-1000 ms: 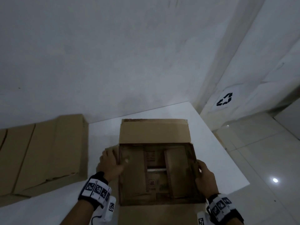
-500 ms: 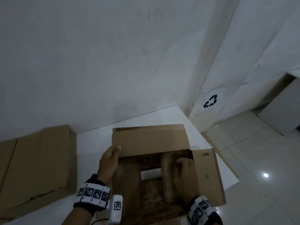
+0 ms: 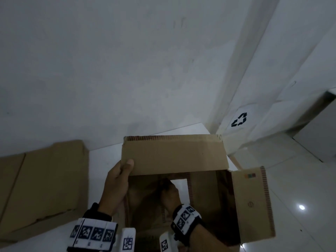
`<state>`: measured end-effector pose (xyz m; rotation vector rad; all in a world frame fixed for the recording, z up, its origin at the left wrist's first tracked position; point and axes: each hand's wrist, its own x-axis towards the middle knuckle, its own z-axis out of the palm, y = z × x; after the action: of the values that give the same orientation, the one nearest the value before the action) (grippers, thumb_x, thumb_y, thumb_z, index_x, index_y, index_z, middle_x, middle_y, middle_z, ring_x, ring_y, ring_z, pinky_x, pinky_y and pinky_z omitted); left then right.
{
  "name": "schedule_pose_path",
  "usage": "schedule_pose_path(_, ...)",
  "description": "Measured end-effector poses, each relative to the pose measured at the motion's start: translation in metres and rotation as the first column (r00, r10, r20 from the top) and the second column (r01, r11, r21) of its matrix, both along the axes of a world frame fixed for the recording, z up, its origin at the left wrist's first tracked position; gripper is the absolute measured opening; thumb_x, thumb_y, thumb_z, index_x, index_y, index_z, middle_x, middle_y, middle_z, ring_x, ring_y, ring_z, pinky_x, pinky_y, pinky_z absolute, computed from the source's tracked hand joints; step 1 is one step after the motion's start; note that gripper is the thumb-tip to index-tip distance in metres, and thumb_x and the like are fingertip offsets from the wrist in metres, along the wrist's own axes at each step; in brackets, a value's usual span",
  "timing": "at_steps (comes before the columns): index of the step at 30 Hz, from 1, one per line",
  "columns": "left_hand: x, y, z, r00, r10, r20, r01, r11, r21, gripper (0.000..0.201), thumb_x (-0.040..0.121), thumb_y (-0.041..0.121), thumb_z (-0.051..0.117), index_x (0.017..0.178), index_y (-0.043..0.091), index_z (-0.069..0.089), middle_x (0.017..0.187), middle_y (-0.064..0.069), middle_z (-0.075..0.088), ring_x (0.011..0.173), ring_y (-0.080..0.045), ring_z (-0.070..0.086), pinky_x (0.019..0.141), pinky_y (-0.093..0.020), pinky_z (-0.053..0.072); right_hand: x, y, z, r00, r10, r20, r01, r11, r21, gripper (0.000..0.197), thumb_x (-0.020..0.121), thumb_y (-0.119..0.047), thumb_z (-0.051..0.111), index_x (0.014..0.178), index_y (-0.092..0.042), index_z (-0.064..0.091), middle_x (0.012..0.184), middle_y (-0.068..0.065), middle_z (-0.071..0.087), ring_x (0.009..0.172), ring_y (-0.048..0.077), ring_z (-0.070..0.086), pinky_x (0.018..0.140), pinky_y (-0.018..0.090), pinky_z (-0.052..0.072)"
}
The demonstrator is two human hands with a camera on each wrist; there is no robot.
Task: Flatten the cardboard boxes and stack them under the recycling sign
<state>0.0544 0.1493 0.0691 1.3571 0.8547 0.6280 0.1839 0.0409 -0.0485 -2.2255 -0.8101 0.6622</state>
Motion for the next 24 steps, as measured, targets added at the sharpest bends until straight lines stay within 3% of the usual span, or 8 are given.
schedule_pose_path(3,-0.005,-0.002,0.006,1.000,0.011,0.021,-0.011,1.000,0.000,0.035,0.095,0.044,0.052,0.120,0.022,0.063,0.110,0.002,0.071,0.105,-0.016,0.065,0.099,-0.045,0.050,-0.001,0.009,0.005,0.993,0.073,-0.098,-0.086,0.987,-0.135,0.027,0.101,-0.018,0.043,0.122,-0.006,0.056,0.125,0.014,0.060,0.109,0.024,0.058,0.098,0.029,0.045)
schedule_pose_path(7,-0.009,-0.010,0.019,0.998,0.004,0.062,-0.004,1.000,0.000,0.041,0.089,0.050,0.056,0.118,0.023,0.066,0.112,0.003,0.071,0.107,-0.019,0.065,0.099,-0.048,0.050,0.000,0.023,0.013,0.979,0.127,-0.161,-0.159,0.966,-0.205,0.035,0.096,-0.037,0.051,0.121,-0.013,0.056,0.123,0.006,0.058,0.106,0.017,0.054,0.091,0.028,0.043)
schedule_pose_path(10,-0.008,-0.017,0.028,0.995,-0.007,0.103,0.008,1.000,-0.002,0.035,0.093,0.043,0.056,0.118,0.022,0.066,0.114,0.001,0.071,0.109,-0.020,0.065,0.099,-0.048,0.049,0.000,0.028,0.022,0.948,0.171,-0.269,-0.198,0.977,-0.076,0.004,0.096,-0.023,0.054,0.095,-0.024,0.057,0.099,-0.003,0.057,0.104,0.019,0.052,0.099,0.036,0.044)
schedule_pose_path(11,-0.007,-0.018,0.030,0.994,-0.005,0.107,0.004,1.000,0.006,0.037,0.091,0.045,0.056,0.118,0.022,0.066,0.114,0.001,0.071,0.109,-0.020,0.065,0.099,-0.048,0.049,0.003,0.029,0.020,0.943,0.165,-0.288,-0.171,0.985,0.003,0.012,0.092,-0.022,0.058,0.088,-0.032,0.054,0.094,-0.009,0.055,0.105,0.020,0.054,0.101,0.038,0.044)
schedule_pose_path(15,-0.004,-0.018,0.032,0.995,0.033,0.096,-0.036,0.999,0.029,0.036,0.087,0.053,0.056,0.110,0.027,0.068,0.110,0.001,0.071,0.107,-0.019,0.065,0.098,-0.049,0.050,0.005,0.028,0.025,0.963,0.038,-0.267,-0.039,0.999,0.000,0.020,0.093,-0.025,0.059,0.111,-0.017,0.057,0.102,-0.001,0.058,0.089,0.014,0.057,0.080,0.018,0.048)
schedule_pose_path(17,-0.003,-0.014,0.031,0.995,0.067,0.073,-0.070,0.997,0.037,0.022,0.095,0.042,0.055,0.101,0.028,0.069,0.104,0.000,0.072,0.102,-0.019,0.066,0.096,-0.049,0.051,0.007,0.021,0.033,0.986,0.090,-0.141,-0.088,0.996,0.019,0.022,0.096,-0.023,0.055,0.116,-0.014,0.057,0.106,0.003,0.063,0.079,0.013,0.057,0.071,0.019,0.048)
schedule_pose_path(21,-0.005,-0.005,0.027,0.993,0.115,0.026,-0.116,0.992,0.045,0.024,0.097,0.038,0.052,0.099,0.021,0.070,0.099,-0.003,0.073,0.097,-0.022,0.067,0.093,-0.051,0.052,0.021,-0.013,0.056,0.934,0.294,0.204,-0.281,0.955,-0.090,0.019,0.095,-0.024,0.053,0.110,-0.019,0.064,0.110,0.001,0.064,0.091,0.019,0.062,0.072,0.022,0.042)
schedule_pose_path(24,-0.004,-0.001,0.022,0.991,0.130,0.023,-0.130,0.991,0.026,0.027,0.097,0.040,0.053,0.102,0.020,0.070,0.100,-0.003,0.073,0.098,-0.021,0.067,0.094,-0.052,0.052,0.040,-0.040,0.064,0.855,0.247,0.456,-0.186,0.967,-0.175,0.016,0.091,-0.025,0.055,0.105,-0.023,0.063,0.115,0.001,0.060,0.095,0.021,0.063,0.078,0.029,0.049)
